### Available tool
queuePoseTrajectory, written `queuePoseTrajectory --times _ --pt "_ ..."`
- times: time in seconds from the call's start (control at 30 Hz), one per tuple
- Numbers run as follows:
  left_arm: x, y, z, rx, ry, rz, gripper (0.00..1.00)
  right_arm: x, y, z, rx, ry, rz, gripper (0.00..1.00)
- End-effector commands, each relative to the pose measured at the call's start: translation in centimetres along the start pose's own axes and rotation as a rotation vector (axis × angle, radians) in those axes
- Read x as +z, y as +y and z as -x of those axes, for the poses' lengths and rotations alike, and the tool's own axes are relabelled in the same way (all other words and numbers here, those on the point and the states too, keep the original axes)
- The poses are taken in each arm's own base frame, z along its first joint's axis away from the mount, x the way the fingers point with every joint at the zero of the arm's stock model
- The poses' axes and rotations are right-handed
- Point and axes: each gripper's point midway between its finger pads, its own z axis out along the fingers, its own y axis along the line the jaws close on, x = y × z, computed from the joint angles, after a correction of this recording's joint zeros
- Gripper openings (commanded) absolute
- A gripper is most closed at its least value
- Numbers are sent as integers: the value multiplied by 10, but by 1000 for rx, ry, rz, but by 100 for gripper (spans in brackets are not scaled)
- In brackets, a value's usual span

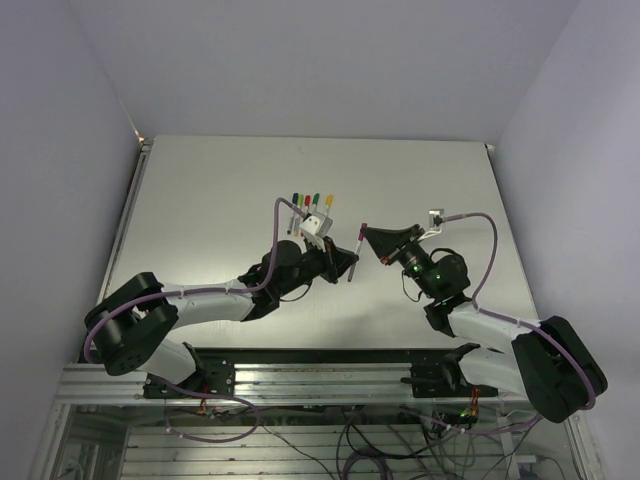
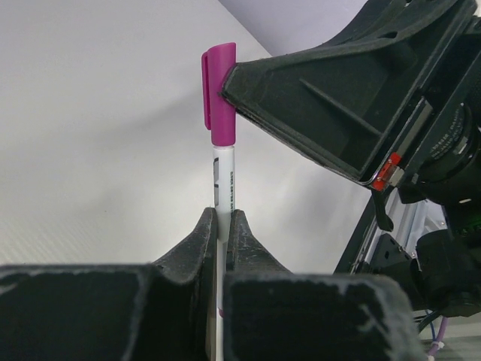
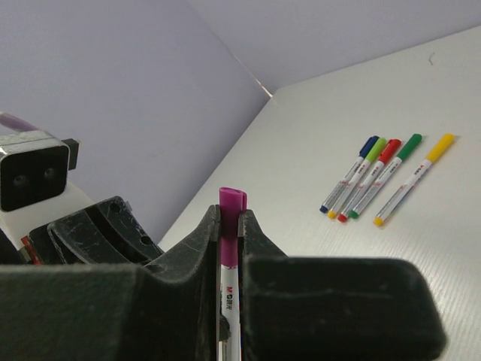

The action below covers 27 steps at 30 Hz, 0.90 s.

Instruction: Insert the pens into the pen caps

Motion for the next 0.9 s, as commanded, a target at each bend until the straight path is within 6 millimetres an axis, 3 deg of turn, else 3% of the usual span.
queuePoseTrajectory --times 0.0,0.47,0.87 --pt "8 -13 84 37 -253 -6 7 -11 -8 -46 -28 191 -28 0" --pt "8 -14 118 56 -335 -9 7 -10 -25 -86 -105 340 -135 0" --pt "-3 -2 137 69 -385 41 7 -7 -26 -106 -160 406 -180 0"
